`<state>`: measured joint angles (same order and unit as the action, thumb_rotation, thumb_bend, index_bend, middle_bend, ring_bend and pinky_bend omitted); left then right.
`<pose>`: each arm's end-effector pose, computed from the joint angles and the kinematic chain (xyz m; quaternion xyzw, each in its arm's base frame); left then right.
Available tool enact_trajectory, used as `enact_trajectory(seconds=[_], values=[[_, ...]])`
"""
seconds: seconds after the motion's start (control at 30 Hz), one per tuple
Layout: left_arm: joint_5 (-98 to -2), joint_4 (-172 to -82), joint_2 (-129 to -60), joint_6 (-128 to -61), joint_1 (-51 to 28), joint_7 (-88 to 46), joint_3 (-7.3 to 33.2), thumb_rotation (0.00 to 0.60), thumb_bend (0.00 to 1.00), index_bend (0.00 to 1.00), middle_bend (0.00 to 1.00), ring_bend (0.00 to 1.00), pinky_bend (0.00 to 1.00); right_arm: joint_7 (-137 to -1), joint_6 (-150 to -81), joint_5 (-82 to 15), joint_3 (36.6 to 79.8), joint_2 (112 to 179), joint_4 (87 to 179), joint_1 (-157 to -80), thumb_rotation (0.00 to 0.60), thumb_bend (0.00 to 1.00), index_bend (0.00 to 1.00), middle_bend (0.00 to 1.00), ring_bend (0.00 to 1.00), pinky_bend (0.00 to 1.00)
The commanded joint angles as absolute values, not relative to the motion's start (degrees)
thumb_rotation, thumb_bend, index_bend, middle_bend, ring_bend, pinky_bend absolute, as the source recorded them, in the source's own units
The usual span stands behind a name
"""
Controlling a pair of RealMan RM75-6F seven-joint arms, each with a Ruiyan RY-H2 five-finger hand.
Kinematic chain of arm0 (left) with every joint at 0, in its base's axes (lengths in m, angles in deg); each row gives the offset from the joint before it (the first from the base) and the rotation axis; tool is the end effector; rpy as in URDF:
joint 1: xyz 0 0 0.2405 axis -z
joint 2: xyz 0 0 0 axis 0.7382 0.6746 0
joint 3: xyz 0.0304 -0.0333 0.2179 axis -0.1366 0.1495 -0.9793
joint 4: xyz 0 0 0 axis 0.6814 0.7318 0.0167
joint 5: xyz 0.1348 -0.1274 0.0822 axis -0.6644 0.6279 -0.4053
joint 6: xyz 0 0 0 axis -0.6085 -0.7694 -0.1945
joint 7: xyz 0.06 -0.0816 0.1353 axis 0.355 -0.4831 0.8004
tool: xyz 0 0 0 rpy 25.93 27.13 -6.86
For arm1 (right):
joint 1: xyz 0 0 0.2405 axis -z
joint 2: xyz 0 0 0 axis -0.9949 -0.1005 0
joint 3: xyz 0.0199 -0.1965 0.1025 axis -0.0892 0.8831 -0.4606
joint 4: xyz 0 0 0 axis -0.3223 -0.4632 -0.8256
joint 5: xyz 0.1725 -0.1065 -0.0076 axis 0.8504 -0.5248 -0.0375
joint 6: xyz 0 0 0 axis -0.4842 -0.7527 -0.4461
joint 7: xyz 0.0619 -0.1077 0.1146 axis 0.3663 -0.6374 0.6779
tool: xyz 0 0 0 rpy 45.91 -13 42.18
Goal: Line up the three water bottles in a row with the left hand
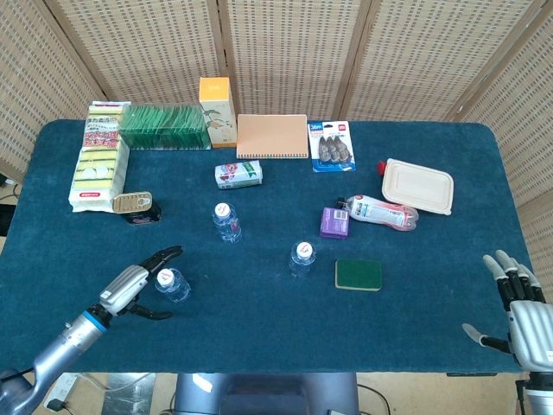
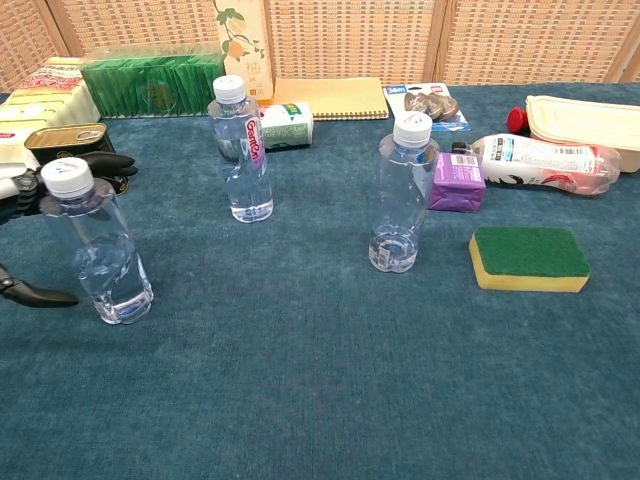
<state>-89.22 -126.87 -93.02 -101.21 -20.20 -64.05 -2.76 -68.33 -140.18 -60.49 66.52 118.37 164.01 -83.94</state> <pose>-0.2197 0.2517 0.0116 -0.6707 -0.5412 -0.4624 0.2085 -0.2491 -0.1743 0.1744 0.5654 -0.4213 0.4239 0.5684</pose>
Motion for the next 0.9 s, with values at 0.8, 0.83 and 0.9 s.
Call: enact_trajectory(seconds=[0.8, 0.83, 0.9], values=[[-86.0, -123.8, -105.9, -107.6, -17.1, -61.0, 6.4, 0.600, 0.41, 0.50, 0.49, 0.42, 0.55, -67.1, -140.6, -60.4, 66.5, 117.9, 164.1, -83.7, 0.600, 0.00, 0.04, 0.00, 0.00, 0.02], [-85.9, -123.7, -106.6, -107.4, -16.5, -60.8, 6.9, 0.600, 0.40, 0.50, 0.49, 0.42, 0.55, -67.1, -140.6, -60.4, 66.5, 117.9, 164.0, -83.7, 0.600, 0.00, 0.04, 0.00, 0.00, 0.02], [-85.4, -123.7, -108.0, -106.6, -15.4, -60.3, 7.9, 0.600, 0.40, 0.50, 0.49, 0.42, 0.55, -67.1, -140.5, -60.4, 66.5, 117.9, 164.0, -83.8, 0.600, 0.00, 0.04, 0.00, 0.00, 0.02]])
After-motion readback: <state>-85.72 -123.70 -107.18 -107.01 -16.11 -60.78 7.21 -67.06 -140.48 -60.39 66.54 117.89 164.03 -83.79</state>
